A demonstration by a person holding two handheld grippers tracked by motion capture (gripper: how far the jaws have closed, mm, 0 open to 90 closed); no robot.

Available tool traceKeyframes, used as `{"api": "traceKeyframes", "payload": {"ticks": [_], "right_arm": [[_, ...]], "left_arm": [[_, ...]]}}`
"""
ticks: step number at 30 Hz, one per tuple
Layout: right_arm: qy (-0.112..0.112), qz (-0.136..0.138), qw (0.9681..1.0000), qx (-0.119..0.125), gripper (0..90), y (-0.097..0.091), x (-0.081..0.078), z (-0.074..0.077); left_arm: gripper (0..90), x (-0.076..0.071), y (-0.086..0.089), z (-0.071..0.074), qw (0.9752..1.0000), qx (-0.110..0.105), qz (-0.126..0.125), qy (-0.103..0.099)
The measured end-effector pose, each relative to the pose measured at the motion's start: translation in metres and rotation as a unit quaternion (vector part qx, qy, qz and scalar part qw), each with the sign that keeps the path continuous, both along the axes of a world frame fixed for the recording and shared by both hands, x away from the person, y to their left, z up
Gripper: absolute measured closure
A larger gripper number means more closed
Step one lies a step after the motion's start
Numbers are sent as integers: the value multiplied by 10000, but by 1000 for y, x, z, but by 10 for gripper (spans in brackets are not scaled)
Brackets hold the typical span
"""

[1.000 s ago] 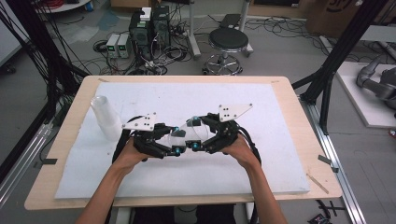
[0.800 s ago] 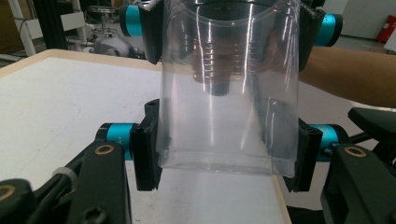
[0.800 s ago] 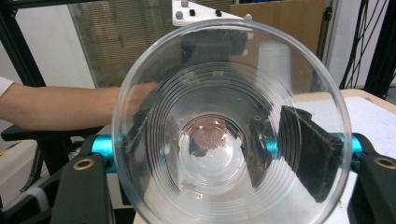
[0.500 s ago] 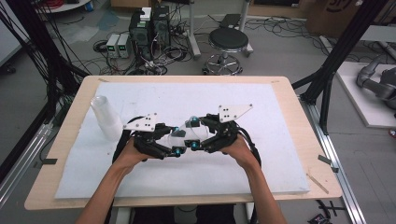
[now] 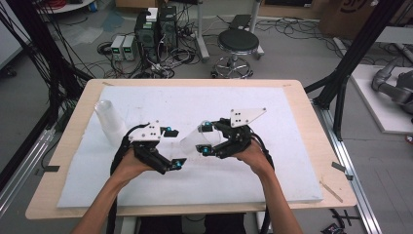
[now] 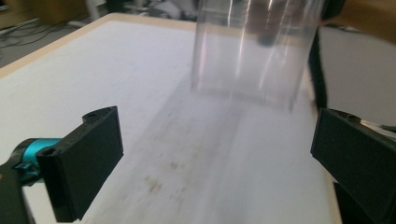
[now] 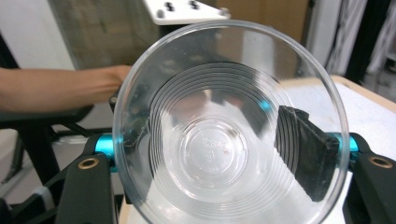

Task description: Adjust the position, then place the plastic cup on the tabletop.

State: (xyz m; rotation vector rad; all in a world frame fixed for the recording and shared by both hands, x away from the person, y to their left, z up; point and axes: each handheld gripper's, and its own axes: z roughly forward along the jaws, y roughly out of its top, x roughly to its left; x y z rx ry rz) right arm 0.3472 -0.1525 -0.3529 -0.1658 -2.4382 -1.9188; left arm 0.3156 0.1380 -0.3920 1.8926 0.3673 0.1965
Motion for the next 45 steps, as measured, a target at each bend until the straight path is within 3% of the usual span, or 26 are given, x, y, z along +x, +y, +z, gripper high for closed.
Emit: {"api": "traceKeyframes", "payload": {"ticks": [1, 5, 6, 7, 8, 9, 10, 11, 12, 13, 14, 15, 16, 17, 18, 19, 20, 21, 22, 26, 30, 45], "right_arm": [[0, 0, 10000, 0, 327, 0, 0, 0], [12, -337, 9988, -343, 329, -7, 3, 4], [53, -477, 9976, -497, 330, -9, 5, 5], [53, -477, 9976, -497, 330, -9, 5, 5], [87, -648, 9952, -731, 332, -10, 8, 7], [87, -648, 9952, -731, 332, -10, 8, 7], [123, -838, 9913, -1009, 335, -10, 10, 10], [123, -838, 9913, -1009, 335, -10, 10, 10], [68, -1095, 9838, -1420, 335, -10, 12, 12], [68, -1095, 9838, -1420, 335, -10, 12, 12], [55, -1336, 9754, -1753, 336, -9, 15, 13], [55, -1336, 9754, -1753, 336, -9, 15, 13], [57, -1476, 9704, -1909, 337, -8, 18, 14], [57, -1476, 9704, -1909, 337, -8, 18, 14], [104, -1593, 9652, -2073, 337, -6, 20, 14], [104, -1593, 9652, -2073, 337, -6, 20, 14], [76, -1679, 9593, -2271, 338, -4, 23, 14], [76, -1679, 9593, -2271, 338, -4, 23, 14], [121, -1714, 9562, -2371, 338, -1, 25, 15], [148, -1715, 9543, -2442, 339, 3, 26, 15], [159, -1701, 9525, -2521, 341, 7, 26, 14], [178, -1714, 9506, -2582, 341, 12, 28, 13]], "left_arm": [[22, 0, 0, 0, 10000, 0, 0, 0], [22, -10, 20, -11, 9987, 152, 487, 60], [22, -15, 29, -17, 9974, 171, 699, 55], [22, -15, 29, -17, 9974, 171, 699, 55], [22, -20, 38, -22, 9961, 191, 857, 45], [22, -20, 38, -22, 9961, 191, 857, 45], [22, -25, 47, -28, 9946, 225, 1010, 1], [22, -25, 47, -28, 9946, 225, 1010, 1], [23, -28, 56, -35, 9927, 224, 1181, 13], [22, -28, 56, -35, 9927, 224, 1181, 13], [22, -31, 63, -41, 9905, 204, 1354, 80], [22, -31, 63, -41, 9905, 204, 1354, 80], [22, -34, 70, -46, 9888, 163, 1484, 90], [22, -34, 70, -46, 9888, 163, 1484, 90], [22, -37, 75, -50, 9872, 138, 1589, 55], [22, -37, 75, -50, 9872, 138, 1589, 55], [22, -39, 81, -56, 9855, 122, 1691, 49], [22, -39, 81, -56, 9855, 122, 1691, 49], [22, -40, 87, -61, 9834, 55, 1813, 93], [22, -42, 96, -65, 9817, -74, 1898, 164], [22, -43, 98, -66, 9817, -98, 1898, 141], [22, -43, 101, -70, 9809, -110, 1937, 119]]}}
